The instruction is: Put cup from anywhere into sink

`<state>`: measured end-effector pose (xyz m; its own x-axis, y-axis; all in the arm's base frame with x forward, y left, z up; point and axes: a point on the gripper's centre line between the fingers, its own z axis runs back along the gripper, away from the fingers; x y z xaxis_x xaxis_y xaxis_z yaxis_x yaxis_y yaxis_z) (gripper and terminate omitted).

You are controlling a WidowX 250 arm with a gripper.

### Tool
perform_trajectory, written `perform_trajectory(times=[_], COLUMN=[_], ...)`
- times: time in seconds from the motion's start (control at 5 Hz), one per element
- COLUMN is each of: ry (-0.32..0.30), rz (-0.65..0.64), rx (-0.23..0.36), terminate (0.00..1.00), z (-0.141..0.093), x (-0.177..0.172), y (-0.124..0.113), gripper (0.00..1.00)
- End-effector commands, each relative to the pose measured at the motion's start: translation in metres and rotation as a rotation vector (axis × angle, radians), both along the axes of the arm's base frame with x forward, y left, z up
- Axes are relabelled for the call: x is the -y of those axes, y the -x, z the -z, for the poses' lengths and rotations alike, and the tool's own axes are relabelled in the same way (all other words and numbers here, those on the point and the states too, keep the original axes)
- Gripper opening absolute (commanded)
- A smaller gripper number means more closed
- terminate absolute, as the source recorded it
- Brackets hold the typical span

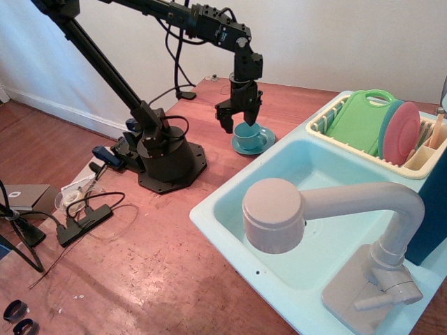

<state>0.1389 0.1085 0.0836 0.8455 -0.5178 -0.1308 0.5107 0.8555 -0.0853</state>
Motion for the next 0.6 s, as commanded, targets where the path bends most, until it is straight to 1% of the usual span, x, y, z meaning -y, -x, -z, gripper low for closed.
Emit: perform_trajectory(times=[0.0,0.2,0.4], ry=[0.0,0.016,0.045], rz=[0.0,0.021,0.042], rx=[0.0,-0.014,-0.038], terminate=[0.0,0.0,0.0], z=[0.0,0.026,0.06], x=[0.0,0.0,-0.005], y=[0.0,-0.013,-0.02], gripper=[1.0,1.0,1.0])
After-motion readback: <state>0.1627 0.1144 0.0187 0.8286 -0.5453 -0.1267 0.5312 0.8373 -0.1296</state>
